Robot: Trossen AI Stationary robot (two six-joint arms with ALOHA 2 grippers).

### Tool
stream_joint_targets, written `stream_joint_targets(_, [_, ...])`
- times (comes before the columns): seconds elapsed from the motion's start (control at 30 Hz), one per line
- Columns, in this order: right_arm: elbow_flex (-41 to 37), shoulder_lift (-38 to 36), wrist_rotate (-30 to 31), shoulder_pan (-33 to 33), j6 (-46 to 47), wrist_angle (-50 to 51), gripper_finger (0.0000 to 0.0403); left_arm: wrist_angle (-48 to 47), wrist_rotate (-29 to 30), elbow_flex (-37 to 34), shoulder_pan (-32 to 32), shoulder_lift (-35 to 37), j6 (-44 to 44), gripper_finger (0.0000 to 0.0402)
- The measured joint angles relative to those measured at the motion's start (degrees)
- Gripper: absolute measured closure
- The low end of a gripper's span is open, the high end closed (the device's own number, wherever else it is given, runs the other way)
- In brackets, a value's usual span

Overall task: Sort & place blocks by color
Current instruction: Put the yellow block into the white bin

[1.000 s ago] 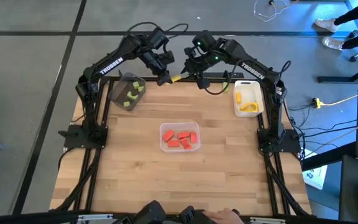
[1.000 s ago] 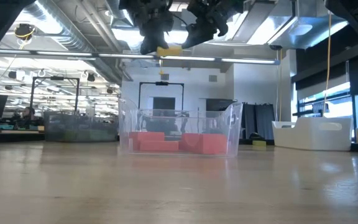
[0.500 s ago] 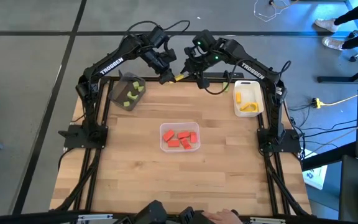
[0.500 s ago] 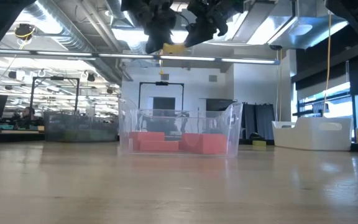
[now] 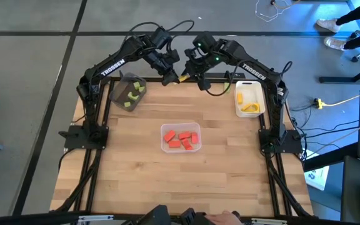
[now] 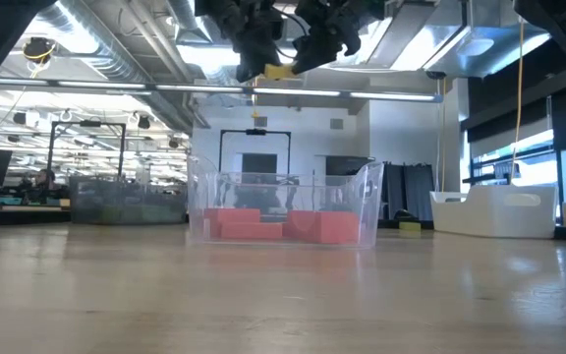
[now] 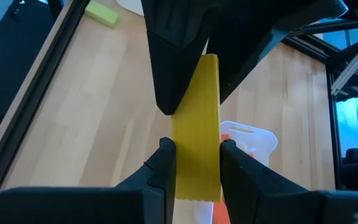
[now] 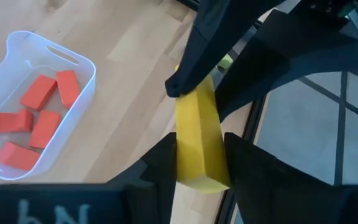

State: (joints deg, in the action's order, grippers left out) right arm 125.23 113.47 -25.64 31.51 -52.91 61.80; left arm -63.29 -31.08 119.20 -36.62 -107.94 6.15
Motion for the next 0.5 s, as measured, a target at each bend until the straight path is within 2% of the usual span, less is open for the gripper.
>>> stream_joint_targets(0.1, [0.0, 0.0, 0.0, -0.2, -0.2, 0.0, 0.0293, 0.0, -0.1, 0.0, 0.0, 0.0, -0.2, 0.0316])
stream_joint_targets(0.23, [0.0, 0.0, 0.3, -0.9, 0.1, -0.4, 0.035, -0.1, 0.0, 0.0, 0.0, 0.0, -1.6, 0.0318])
stream_joint_targets(0.33, [0.0, 0.0, 2.1, -1.7, 0.2, -0.4, 0.0351, -0.2, 0.8, 0.0, 0.0, 0.0, -1.5, 0.032])
stream_joint_targets(0.5, [0.0, 0.0, 9.5, -2.9, 0.2, 0.0, 0.0351, -1.0, 6.8, 0.0, 0.0, 0.0, -1.5, 0.0317])
